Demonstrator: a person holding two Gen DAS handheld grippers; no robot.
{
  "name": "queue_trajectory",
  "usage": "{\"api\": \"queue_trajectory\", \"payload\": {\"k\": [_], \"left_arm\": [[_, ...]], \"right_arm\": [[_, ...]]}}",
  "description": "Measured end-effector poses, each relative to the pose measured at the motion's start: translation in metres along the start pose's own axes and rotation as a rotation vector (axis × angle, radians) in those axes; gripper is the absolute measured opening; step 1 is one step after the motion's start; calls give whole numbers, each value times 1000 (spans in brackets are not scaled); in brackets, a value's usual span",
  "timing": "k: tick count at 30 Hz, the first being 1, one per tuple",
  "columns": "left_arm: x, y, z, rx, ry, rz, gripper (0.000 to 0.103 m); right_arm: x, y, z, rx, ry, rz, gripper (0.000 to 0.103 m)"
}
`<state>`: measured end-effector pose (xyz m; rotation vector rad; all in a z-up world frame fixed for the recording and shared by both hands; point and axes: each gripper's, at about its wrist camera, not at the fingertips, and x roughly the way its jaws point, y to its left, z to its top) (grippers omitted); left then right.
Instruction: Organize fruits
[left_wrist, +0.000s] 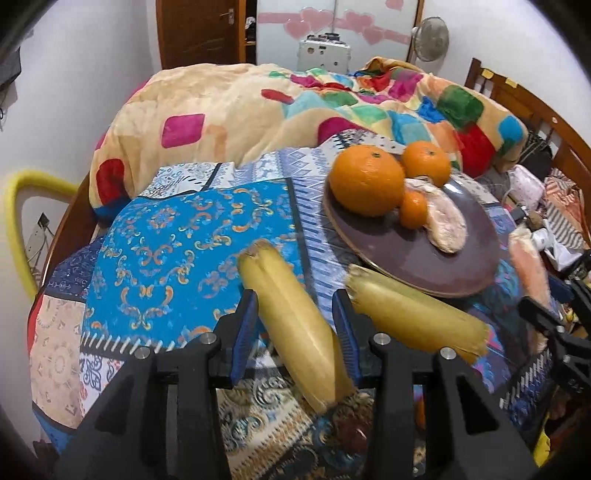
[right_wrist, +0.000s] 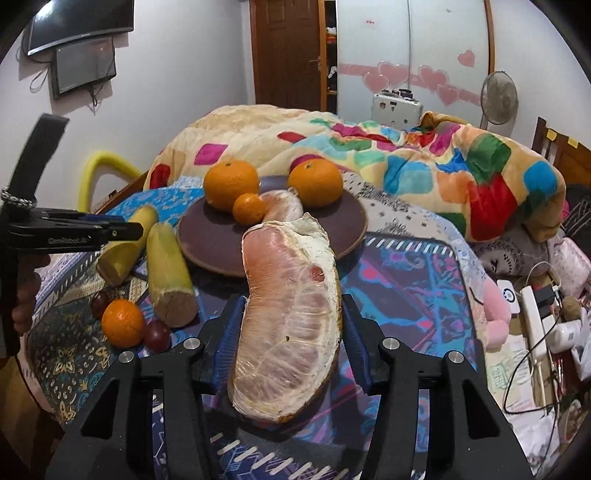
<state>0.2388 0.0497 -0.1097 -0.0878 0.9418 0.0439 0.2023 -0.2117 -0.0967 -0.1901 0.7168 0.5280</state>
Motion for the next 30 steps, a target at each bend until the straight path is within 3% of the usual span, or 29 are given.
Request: {"api": "queue_trajectory", "payload": {"k": [11,16,21,30], "left_arm": [[37,16,11,-47,67,20,39],[36,17,12,-64,56,14,36],[16,14,8,-56,14,4,36],[-57,-5,4,-17,-120,-45,36]], "right_arm": [[4,-4,8,-6,-35,12,48],[5,-5,7,-5,-39,7,48],[-2,-8,10,6,-51,-1,48],[-28,-7,21,21,-106,-19,48]]}}
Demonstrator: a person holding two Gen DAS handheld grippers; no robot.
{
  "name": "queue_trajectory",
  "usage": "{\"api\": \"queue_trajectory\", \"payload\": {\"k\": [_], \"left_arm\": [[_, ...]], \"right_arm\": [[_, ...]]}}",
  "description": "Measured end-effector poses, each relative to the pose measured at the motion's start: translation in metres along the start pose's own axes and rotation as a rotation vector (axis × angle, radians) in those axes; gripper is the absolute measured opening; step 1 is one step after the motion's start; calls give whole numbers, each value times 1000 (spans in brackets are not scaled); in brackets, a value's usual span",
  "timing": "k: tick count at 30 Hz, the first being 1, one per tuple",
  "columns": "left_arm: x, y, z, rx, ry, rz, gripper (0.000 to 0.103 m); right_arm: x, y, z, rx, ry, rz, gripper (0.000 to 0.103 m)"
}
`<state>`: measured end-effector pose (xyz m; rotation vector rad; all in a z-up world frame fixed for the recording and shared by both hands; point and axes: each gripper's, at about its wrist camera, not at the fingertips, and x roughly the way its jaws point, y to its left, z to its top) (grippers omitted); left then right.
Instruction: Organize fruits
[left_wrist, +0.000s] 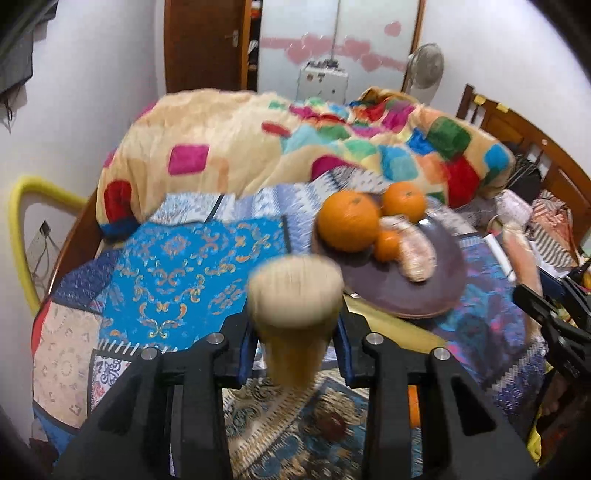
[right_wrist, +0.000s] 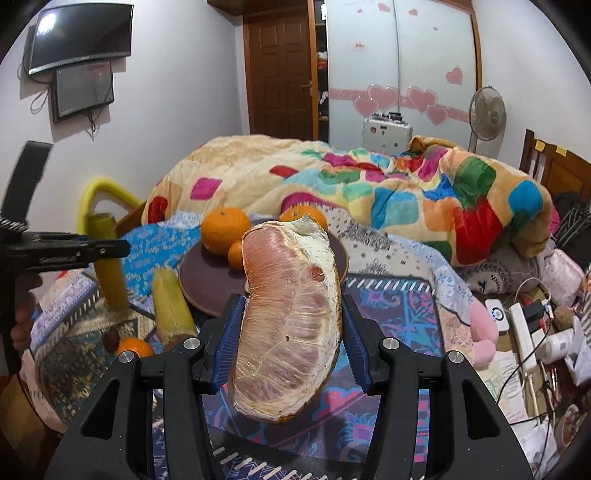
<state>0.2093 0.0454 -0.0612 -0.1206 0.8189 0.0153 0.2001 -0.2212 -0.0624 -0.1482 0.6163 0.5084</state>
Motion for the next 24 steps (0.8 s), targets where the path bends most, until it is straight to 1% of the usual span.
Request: {"api": "queue_trajectory", "payload": {"k": [5,10,16,20,24], "left_arm": [[-29,-22,9,42,-69,-34,36],[-38,-43,18,82,-103,-69,36],[-29,-63,22,107,-113,-106,35],[-15,-70,25,109,-89,-138,35],[4,-71,29,104,-62,-149,36]], "right_arm": [[-11,2,13,4,-45,-8,48],[-11,3,22,0,-69,-12,48],[-2,0,25,10,-65,0,48],[7,-1,25,2,-55,-3,48],[19,-2,26,-2,-43,1,48]]}}
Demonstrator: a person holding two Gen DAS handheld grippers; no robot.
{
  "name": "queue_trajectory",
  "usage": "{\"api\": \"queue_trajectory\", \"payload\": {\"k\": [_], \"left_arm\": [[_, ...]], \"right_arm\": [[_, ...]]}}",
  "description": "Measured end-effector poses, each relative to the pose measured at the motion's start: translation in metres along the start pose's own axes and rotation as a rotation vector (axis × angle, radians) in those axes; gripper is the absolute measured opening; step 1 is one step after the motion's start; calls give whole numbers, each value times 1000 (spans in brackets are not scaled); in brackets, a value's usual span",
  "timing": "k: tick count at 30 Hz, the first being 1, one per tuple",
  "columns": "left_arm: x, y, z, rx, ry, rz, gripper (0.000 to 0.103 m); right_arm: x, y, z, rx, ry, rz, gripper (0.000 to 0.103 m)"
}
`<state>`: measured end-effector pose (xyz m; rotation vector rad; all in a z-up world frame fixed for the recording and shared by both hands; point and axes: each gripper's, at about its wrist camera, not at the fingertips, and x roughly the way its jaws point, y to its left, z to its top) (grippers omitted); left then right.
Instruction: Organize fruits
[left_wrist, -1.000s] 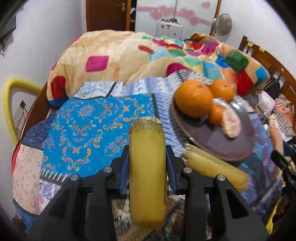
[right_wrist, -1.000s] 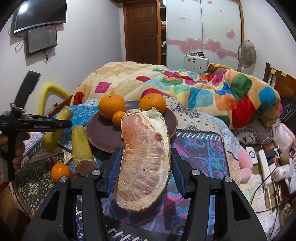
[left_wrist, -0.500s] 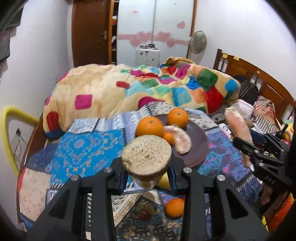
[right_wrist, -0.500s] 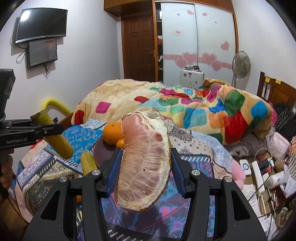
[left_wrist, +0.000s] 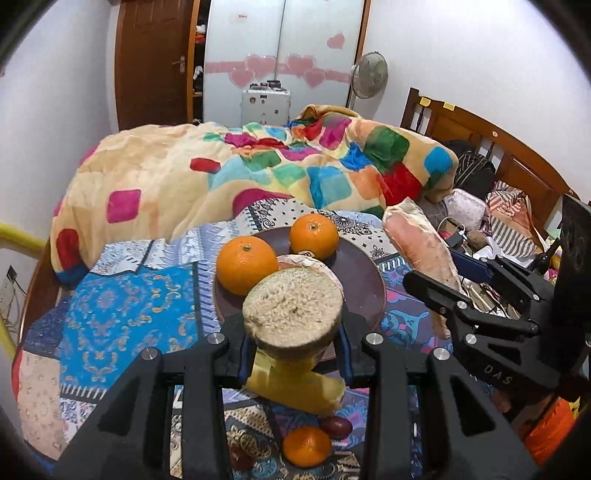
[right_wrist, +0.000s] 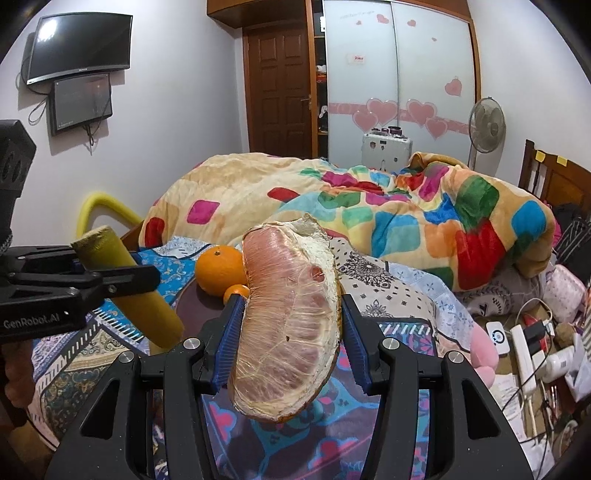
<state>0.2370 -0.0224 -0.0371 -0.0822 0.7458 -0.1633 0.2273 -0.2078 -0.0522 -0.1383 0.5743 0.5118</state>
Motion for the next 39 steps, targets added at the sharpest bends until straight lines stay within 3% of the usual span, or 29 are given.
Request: {"api": "queue_trajectory", "payload": {"k": [14,26,28,39], "left_arm": [[41,14,12,-32,55,-21,36],[67,14,24,18,75,15,36],[71,16,25,17,82,19,40],[65,22,18,-1,82,27,44]], "right_arm": [[49,2,8,-30,94,24,48],[76,6,17,-99,151,31,48],[81,10,17,-118,168,40,48],[70,12,16,-107,152,30,48]]}}
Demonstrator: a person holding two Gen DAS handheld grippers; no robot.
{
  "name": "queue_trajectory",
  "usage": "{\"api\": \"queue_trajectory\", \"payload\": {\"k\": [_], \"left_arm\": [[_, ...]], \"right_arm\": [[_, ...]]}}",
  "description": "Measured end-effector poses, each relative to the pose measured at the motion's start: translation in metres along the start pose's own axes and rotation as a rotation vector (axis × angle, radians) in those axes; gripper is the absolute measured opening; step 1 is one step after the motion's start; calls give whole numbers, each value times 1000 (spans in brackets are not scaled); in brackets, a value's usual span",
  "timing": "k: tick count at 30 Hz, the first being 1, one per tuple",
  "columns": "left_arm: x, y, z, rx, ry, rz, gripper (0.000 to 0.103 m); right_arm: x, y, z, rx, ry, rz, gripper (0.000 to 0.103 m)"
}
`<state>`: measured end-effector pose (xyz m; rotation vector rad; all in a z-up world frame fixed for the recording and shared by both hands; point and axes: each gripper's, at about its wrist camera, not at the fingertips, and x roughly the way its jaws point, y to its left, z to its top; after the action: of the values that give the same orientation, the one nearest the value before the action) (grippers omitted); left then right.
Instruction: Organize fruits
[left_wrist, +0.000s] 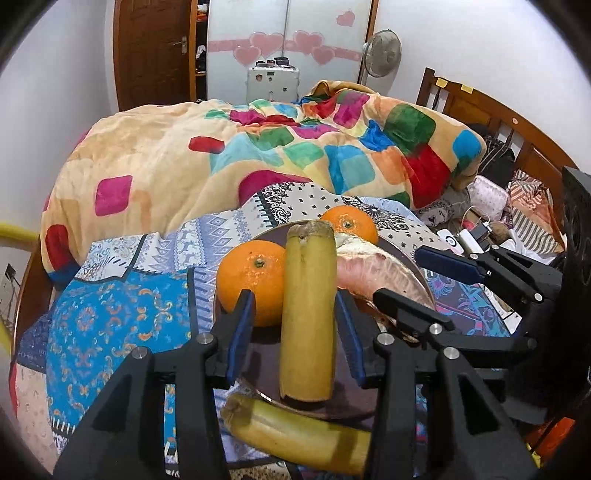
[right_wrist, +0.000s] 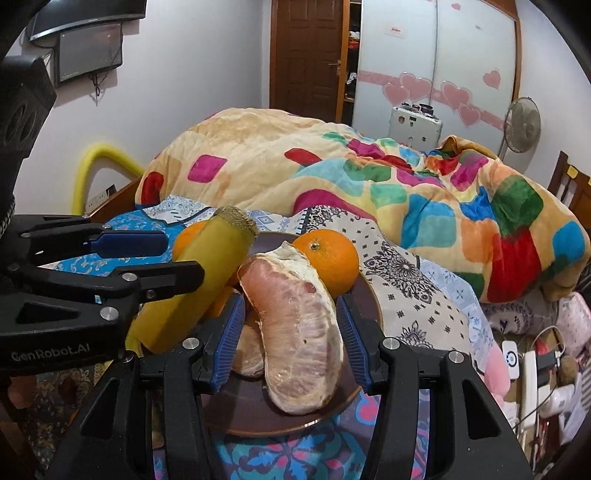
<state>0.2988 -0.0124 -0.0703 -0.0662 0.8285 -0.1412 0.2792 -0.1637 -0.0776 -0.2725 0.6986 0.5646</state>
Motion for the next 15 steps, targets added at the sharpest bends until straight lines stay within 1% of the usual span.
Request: {"api": "queue_trajectory", "payload": {"k": [5,7,12,15], "left_arm": [[-23,-1,-5,4,-24,15,44],[-33,-2,-9,11,-36,34,44],[-61,0,-22,14,-56,59,44],[-77,2,-32,4,-60,66,46]], "right_arm": [[-18,0,-2,7,-16,6,48],[-29,2,-3,6,-28,8,48],[-55,8,-7,9,-60,13,48],[-67,13,-11,15,-72,25,50]]}}
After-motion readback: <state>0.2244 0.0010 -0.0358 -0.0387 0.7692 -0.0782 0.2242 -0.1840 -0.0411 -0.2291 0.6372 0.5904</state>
